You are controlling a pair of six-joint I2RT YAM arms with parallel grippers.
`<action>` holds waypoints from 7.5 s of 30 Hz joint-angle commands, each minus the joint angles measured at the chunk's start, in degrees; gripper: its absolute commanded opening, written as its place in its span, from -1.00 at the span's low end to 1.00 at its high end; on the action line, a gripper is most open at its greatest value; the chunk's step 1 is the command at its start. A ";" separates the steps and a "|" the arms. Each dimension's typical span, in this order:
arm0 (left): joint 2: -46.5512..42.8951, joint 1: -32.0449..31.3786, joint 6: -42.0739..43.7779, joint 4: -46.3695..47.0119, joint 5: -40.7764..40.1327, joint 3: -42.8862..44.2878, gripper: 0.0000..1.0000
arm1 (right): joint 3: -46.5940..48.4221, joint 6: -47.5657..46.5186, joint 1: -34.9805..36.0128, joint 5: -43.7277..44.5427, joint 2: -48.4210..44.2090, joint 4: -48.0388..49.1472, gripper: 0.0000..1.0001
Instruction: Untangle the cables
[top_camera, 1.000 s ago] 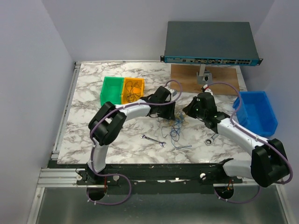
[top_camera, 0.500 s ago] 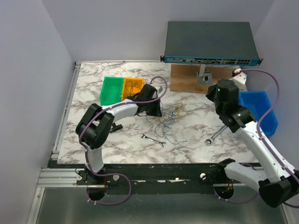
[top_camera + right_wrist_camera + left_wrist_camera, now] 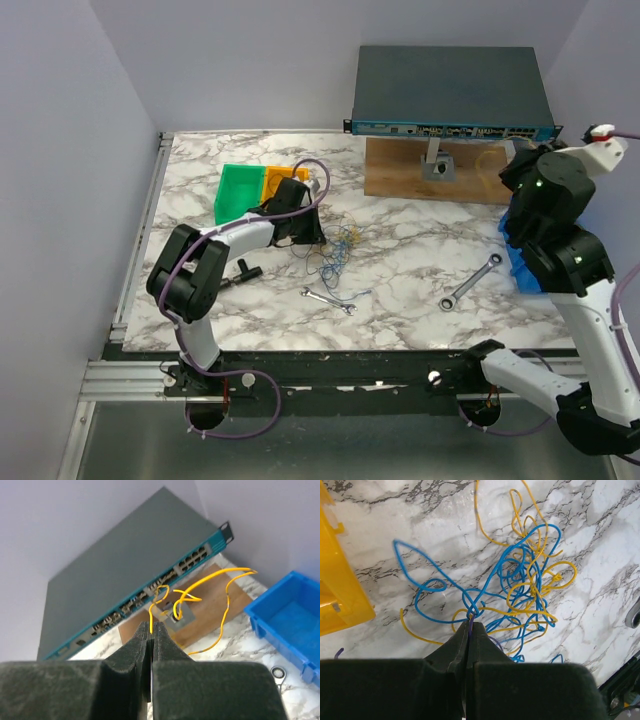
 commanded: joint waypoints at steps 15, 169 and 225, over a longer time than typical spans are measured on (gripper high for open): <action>-10.58 -2.92 2.91 9.40 -0.14 -6.75 -0.89 | 11.35 -4.96 -0.41 -3.75 5.82 -7.22 -0.99; -11.31 -2.75 7.34 6.56 -6.99 -8.92 0.22 | -27.61 11.47 4.07 -59.36 44.79 41.30 -0.20; -2.95 -8.68 11.19 -9.83 -21.99 7.87 -1.00 | -38.29 12.26 4.43 -50.36 21.84 30.88 -0.99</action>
